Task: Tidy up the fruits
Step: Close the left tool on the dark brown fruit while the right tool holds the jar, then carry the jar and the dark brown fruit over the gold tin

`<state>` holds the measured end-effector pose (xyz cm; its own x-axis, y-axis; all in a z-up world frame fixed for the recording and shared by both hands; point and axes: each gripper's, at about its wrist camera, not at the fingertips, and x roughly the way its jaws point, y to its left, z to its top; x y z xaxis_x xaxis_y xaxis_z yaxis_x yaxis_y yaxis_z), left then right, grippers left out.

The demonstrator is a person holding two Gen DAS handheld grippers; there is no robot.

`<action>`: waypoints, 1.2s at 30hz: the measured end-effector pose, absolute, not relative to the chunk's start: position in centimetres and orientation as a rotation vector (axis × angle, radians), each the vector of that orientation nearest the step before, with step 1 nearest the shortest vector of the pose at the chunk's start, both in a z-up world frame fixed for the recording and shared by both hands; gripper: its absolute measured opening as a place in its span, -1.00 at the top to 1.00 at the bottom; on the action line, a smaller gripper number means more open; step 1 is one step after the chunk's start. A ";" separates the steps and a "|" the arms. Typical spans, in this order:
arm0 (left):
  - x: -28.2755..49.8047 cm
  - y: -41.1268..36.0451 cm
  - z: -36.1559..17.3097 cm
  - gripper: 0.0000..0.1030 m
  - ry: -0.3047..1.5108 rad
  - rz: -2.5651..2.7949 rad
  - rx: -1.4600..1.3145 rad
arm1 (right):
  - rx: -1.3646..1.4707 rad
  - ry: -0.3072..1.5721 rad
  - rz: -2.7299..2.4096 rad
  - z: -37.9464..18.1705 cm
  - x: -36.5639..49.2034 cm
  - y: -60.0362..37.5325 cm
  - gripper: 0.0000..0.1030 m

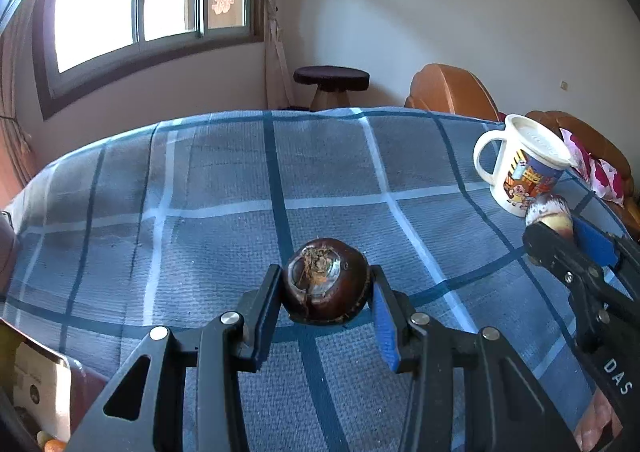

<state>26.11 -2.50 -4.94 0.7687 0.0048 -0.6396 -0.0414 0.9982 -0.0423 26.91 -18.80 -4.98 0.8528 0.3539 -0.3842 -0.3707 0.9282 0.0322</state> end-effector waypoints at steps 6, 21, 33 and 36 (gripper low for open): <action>25.0 -2.8 -4.5 0.14 0.657 0.032 -0.035 | -0.046 0.364 0.369 -4.8 26.2 -18.9 0.12; 22.8 -2.7 -3.9 0.14 0.593 0.041 -0.031 | -0.044 0.288 0.369 -4.5 24.2 -19.1 0.12; 20.5 -2.9 -3.4 0.14 0.541 0.043 -0.007 | -0.031 0.236 0.366 -4.3 22.5 -19.1 0.12; 20.0 -2.8 -3.3 0.14 0.529 0.047 -0.005 | -0.035 0.229 0.367 -4.3 22.1 -18.8 0.12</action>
